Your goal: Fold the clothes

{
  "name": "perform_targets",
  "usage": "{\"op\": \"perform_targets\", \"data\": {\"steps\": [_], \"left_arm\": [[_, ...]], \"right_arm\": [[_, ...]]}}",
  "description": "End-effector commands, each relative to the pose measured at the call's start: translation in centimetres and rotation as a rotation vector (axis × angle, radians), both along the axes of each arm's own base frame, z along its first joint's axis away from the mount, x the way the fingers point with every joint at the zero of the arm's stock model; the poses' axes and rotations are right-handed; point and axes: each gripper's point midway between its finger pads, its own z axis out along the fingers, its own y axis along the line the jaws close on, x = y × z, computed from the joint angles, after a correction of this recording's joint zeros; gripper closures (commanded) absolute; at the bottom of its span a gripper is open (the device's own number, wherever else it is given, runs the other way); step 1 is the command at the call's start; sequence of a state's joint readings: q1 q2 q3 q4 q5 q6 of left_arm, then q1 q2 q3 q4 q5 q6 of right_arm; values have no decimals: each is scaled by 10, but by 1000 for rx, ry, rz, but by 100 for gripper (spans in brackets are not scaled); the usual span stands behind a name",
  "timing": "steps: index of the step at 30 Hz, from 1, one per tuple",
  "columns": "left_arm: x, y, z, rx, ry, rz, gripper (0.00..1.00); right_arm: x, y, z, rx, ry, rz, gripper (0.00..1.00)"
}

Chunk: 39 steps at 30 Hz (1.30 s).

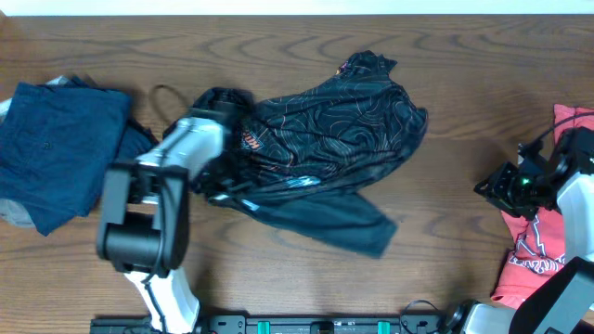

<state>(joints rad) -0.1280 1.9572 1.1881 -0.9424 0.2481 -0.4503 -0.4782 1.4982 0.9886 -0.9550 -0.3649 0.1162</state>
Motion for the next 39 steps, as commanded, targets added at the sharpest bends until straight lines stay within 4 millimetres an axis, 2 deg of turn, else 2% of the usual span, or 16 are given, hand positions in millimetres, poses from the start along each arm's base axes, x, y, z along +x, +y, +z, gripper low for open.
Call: {"op": "perform_targets", "data": {"steps": [1,5,9,11,14,19,22,25,33,36,39], "left_arm": [[13,39,-10,54,-46,2,94],[48,66,-7,27,-163,109,94],[81,75,10,-52,-273,153,94],[90,72,22,-90,-299,125,94],[83,63,44,-130,-275,61,93],[41,44,73,-147,-148,10,73],[16,33,78,-145,-39,28,60],[-1,22,66,-133,25,49,58],[-22,-12,14,-97,27,53,49],[-27,-19,-2,-86,9,62,42],[-28,-20,-15,-48,-15,88,41]], "right_arm": [[4,0,6,-28,-20,34,66],[3,1,6,-25,-14,34,66],[2,1,6,-27,-11,34,66],[2,1,5,-27,-11,34,65],[3,1,5,-28,-12,34,65],[2,1,5,-28,-12,34,63],[3,1,5,-28,-12,34,63],[3,1,5,-29,-12,34,63],[3,1,5,-28,-12,34,62],[2,1,5,-28,-12,34,62],[2,1,5,-28,-12,34,62]]}}
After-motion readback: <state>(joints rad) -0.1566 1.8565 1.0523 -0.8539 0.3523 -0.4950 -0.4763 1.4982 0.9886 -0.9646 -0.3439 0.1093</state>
